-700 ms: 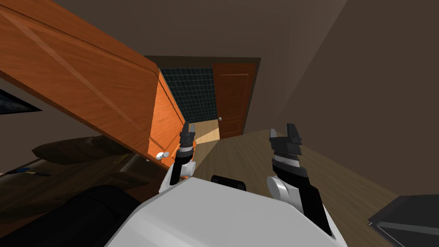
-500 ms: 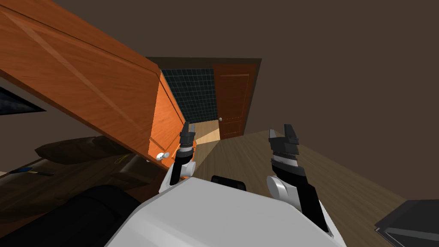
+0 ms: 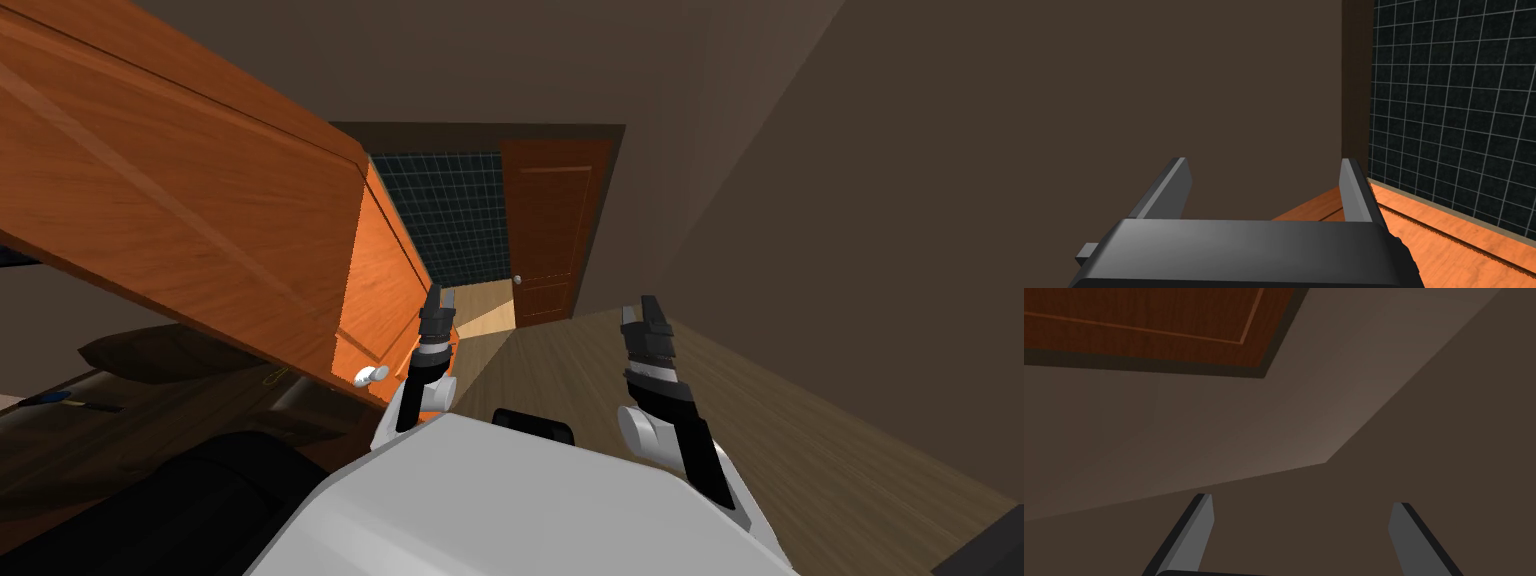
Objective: Pull the door open
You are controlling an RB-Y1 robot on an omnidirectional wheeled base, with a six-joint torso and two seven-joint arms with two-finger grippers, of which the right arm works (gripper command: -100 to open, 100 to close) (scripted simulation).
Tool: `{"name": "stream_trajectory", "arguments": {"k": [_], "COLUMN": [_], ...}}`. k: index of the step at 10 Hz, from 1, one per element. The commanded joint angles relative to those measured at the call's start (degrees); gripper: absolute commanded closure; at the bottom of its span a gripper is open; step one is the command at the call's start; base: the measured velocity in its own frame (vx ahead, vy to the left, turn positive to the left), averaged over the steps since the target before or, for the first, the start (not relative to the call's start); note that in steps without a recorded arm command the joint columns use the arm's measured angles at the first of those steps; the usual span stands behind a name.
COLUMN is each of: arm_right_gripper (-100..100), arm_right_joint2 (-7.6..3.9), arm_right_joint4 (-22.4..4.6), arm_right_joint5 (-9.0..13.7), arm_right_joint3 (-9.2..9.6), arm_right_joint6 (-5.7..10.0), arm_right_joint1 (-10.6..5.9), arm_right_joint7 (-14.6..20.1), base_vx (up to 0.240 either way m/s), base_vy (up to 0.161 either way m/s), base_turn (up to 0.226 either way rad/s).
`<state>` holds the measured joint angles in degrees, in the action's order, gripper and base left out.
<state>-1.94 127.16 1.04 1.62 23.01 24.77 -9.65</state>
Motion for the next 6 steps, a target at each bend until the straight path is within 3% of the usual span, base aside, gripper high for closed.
{"name": "stream_trajectory", "arguments": {"k": [1, 6], "arm_right_gripper": [-100, -100], "arm_right_joint2": [-0.26, -1.17], "arm_right_joint4": [-1.7, -7.8], "arm_right_joint5": [-0.6, -2.7], "arm_right_joint3": [-0.19, -1.36], "arm_right_joint6": [0.64, 2.37], "arm_right_joint1": [-0.44, -2.62], "arm_right_joint7": [-1.4, -5.6], "base_vx": [0.082, 0.090], "base_vy": [0.059, 0.035], "base_turn": [0.022, 0.032]}}
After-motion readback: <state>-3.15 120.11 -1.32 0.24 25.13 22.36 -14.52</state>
